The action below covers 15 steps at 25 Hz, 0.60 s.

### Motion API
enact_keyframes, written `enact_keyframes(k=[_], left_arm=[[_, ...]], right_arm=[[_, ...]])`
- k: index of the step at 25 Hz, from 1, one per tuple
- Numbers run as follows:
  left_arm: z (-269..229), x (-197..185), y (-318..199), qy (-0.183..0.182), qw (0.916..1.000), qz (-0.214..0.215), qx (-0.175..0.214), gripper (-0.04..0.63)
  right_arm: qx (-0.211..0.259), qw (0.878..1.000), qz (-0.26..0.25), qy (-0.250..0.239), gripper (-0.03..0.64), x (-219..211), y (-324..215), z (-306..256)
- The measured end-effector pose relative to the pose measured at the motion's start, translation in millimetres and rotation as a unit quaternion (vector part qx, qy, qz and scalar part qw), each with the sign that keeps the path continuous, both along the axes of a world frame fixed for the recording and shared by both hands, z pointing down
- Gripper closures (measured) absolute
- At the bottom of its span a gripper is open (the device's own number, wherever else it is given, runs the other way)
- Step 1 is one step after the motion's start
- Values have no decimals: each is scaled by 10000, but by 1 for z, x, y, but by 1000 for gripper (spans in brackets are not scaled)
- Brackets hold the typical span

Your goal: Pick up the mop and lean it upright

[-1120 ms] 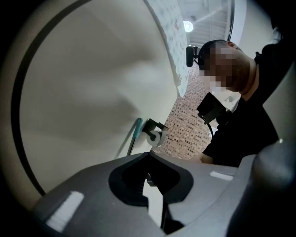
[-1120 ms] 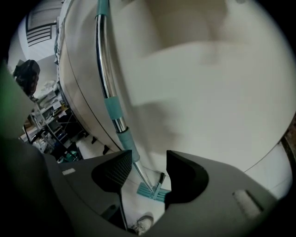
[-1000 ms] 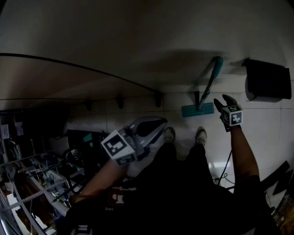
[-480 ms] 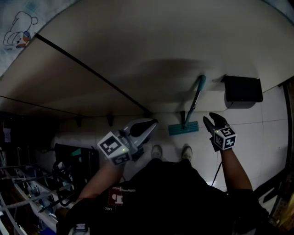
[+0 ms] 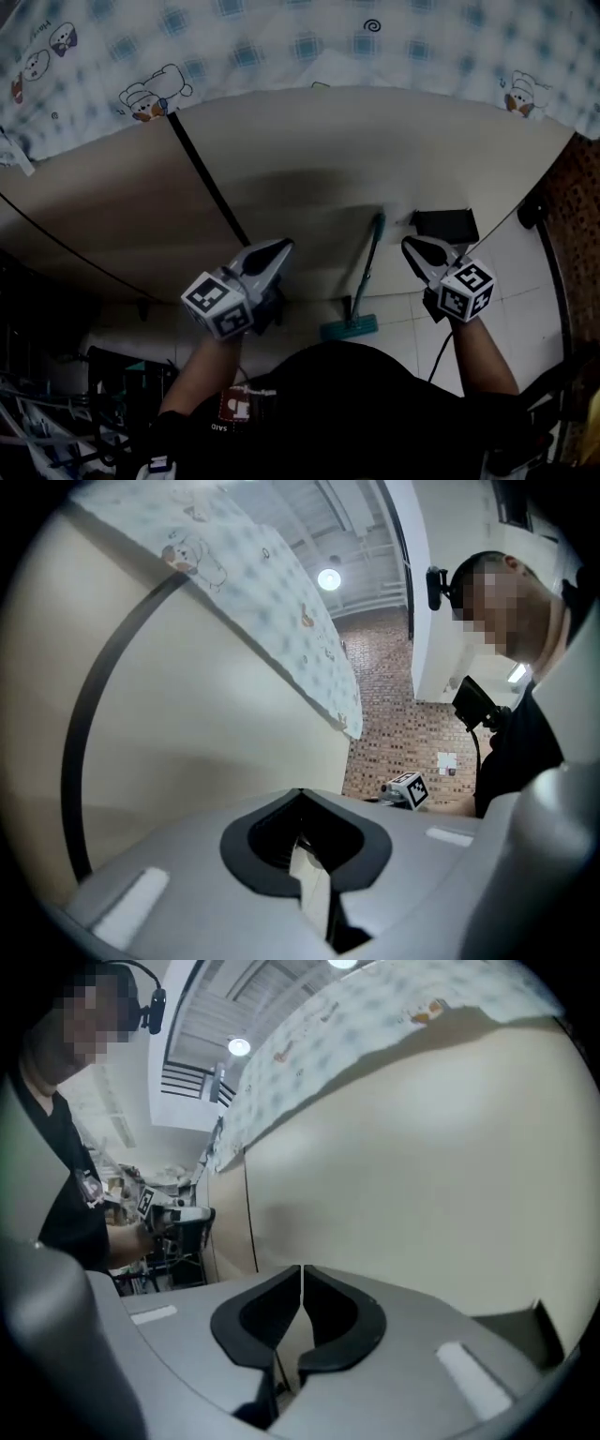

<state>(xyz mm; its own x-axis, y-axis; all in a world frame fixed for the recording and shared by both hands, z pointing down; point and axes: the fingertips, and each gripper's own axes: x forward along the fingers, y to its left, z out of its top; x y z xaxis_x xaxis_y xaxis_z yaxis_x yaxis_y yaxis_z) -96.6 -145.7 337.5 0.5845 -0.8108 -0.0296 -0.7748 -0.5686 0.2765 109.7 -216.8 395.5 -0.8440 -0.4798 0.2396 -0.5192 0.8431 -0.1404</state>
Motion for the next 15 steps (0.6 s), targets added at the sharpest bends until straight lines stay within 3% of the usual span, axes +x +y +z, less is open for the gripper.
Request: enact_keyframes(k=[6, 10, 15], left_arm=[[-47, -6, 4, -61, 9989, -131, 456, 595], [-52, -6, 9, -164, 9983, -98, 554, 595], [-54, -15, 9, -145, 9984, -243, 481, 595]], right_arm=[[318, 9986, -95, -406, 603, 8, -2, -84], [238, 9965, -177, -775, 604, 8, -4, -99], [342, 9969, -272, -657, 604, 0, -6, -98]])
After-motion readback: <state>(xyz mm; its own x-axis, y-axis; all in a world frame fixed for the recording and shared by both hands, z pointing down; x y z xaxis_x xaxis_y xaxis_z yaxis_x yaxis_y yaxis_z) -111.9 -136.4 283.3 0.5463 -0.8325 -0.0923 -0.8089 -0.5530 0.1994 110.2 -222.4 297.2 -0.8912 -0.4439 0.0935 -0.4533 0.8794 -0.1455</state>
